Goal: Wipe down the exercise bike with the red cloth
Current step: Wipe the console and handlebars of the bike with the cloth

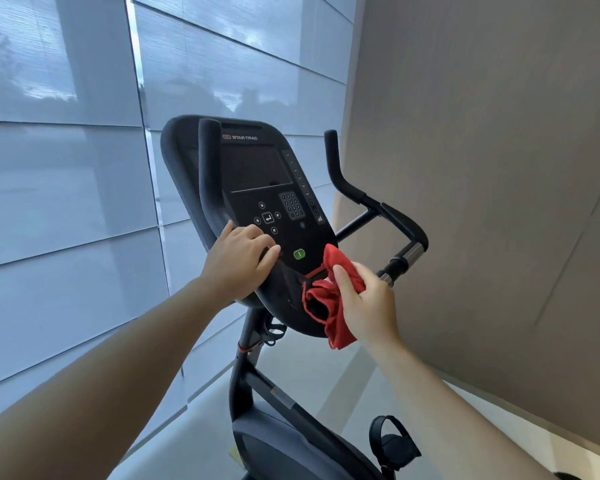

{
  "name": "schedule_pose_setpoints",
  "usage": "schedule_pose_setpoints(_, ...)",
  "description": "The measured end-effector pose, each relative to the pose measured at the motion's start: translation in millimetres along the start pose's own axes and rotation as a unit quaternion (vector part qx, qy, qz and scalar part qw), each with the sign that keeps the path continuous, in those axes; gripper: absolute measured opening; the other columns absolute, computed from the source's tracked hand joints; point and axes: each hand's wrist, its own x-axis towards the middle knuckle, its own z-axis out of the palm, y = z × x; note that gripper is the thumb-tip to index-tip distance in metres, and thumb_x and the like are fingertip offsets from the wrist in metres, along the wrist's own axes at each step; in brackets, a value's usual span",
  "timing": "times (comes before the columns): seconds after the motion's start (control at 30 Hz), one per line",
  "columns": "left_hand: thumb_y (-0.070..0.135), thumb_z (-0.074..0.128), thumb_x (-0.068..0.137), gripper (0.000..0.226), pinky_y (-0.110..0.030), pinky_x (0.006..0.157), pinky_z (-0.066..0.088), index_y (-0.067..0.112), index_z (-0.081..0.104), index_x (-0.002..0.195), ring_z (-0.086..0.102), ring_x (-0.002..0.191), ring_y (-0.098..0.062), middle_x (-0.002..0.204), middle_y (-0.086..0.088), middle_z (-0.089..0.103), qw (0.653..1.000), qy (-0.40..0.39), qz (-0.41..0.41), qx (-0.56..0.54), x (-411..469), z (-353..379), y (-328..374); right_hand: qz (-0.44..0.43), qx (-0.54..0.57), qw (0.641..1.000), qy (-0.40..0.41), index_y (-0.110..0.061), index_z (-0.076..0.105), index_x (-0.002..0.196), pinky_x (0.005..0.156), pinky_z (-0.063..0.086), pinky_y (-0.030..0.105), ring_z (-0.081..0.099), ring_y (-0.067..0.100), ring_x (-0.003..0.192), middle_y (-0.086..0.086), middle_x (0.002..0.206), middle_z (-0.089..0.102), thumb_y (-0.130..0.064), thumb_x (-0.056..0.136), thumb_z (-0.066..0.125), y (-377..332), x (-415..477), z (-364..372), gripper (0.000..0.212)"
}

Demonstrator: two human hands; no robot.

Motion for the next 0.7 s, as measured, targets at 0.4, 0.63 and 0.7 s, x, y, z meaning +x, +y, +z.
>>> schedule_pose_setpoints(0.4, 0.042, 0.020, 0.101, 0.048, -0.046, 0.117, 0.001, 0.032, 0.066, 0.105, 0.050, 0.113, -0.016, 0.104, 0.010, 0.066, 0.995, -0.082, 0.050, -0.011, 11.5, 6.1, -16.8, -0.005, -0.195, 0.974, -0.117, -0.042, 0.048, 0.131, 0.114, 0.013, 0.042, 0.017, 0.011, 0.141, -0.010, 0.150, 0.032, -0.046, 0.098, 0.023, -22.7, -8.4, 20.6, 0.042)
schedule_pose_setpoints(0.63, 0.042, 0.019, 0.101, 0.053, -0.049, 0.115, -0.001, 0.025, 0.067, 0.089, 0.051, 0.107, -0.019, 0.090, 0.010, 0.066, 0.993, -0.074, 0.075, -0.045, 12.9, 9.9, -21.2, 0.100, -0.321, 0.938, -0.081, -0.036, 0.057, 0.121, 0.095, 0.042, 0.039, 0.050, 0.026, 0.116, -0.001, 0.126, 0.055, -0.052, 0.094, 0.027, -41.9, -3.0, 46.7, 0.043)
schedule_pose_setpoints(0.7, 0.041, 0.018, 0.101, 0.054, -0.049, 0.114, -0.002, 0.025, 0.068, 0.088, 0.051, 0.105, -0.019, 0.090, 0.010, 0.066, 0.993, -0.065, 0.081, -0.051, 12.3, 12.3, -21.5, 0.079, -0.340, 0.936, -0.039, -0.026, 0.050, 0.133, 0.106, 0.031, 0.042, 0.041, 0.025, 0.127, 0.003, 0.140, 0.046, -0.053, 0.096, 0.025, -40.4, -17.1, 54.8, 0.052)
